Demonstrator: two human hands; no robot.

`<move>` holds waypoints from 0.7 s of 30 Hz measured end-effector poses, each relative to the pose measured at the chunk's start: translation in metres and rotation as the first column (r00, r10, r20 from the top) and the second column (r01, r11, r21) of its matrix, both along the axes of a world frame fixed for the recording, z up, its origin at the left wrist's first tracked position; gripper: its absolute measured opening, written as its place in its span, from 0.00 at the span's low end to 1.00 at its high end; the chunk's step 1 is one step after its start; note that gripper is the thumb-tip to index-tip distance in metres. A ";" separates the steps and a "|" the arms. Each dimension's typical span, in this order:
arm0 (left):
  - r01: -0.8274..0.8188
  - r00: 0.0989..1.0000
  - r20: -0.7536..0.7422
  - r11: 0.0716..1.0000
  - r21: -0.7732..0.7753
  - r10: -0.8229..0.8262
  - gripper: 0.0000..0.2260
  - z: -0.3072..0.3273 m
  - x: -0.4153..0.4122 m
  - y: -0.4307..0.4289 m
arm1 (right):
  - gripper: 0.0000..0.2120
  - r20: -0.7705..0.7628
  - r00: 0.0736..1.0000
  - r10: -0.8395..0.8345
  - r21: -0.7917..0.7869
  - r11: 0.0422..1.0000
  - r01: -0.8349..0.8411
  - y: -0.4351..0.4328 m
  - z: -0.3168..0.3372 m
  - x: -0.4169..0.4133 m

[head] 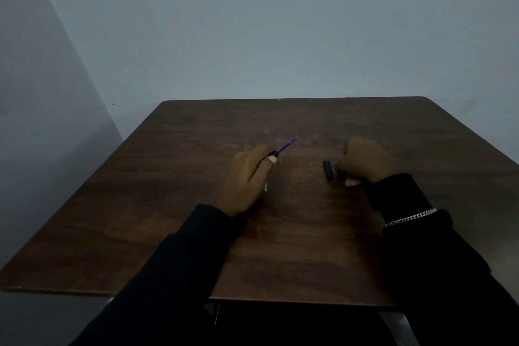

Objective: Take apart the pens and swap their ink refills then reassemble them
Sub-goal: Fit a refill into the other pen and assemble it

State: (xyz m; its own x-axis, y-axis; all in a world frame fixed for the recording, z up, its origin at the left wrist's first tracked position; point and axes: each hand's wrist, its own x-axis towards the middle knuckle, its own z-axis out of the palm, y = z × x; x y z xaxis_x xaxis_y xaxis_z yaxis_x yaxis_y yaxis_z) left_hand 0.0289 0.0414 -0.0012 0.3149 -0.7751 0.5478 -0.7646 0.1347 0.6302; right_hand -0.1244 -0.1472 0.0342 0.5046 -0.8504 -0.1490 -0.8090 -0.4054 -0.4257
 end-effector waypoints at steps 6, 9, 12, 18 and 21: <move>-0.001 1.000 0.001 1.000 -0.001 0.001 0.14 -0.003 0.001 -0.001 | 0.09 0.005 1.000 0.005 0.007 1.000 -0.005 0.004 0.003 -0.001; 0.006 1.000 -0.003 1.000 0.009 -0.006 0.14 -0.003 0.002 -0.001 | 0.13 0.098 0.995 -0.020 -0.034 0.999 0.023 0.001 0.001 -0.002; 0.008 1.000 -0.012 1.000 0.023 -0.007 0.14 -0.003 0.002 -0.001 | 0.11 0.202 0.979 -0.032 -0.056 0.997 0.045 -0.002 0.002 -0.005; 0.013 1.000 -0.025 0.999 0.046 -0.012 0.13 -0.004 0.002 -0.003 | 0.03 0.433 0.901 0.006 -0.042 0.999 0.013 -0.001 -0.002 -0.006; 0.013 1.000 0.002 0.999 0.031 -0.013 0.12 -0.005 0.005 -0.003 | 0.08 0.697 0.716 -0.045 0.150 0.985 -0.084 0.003 0.004 -0.001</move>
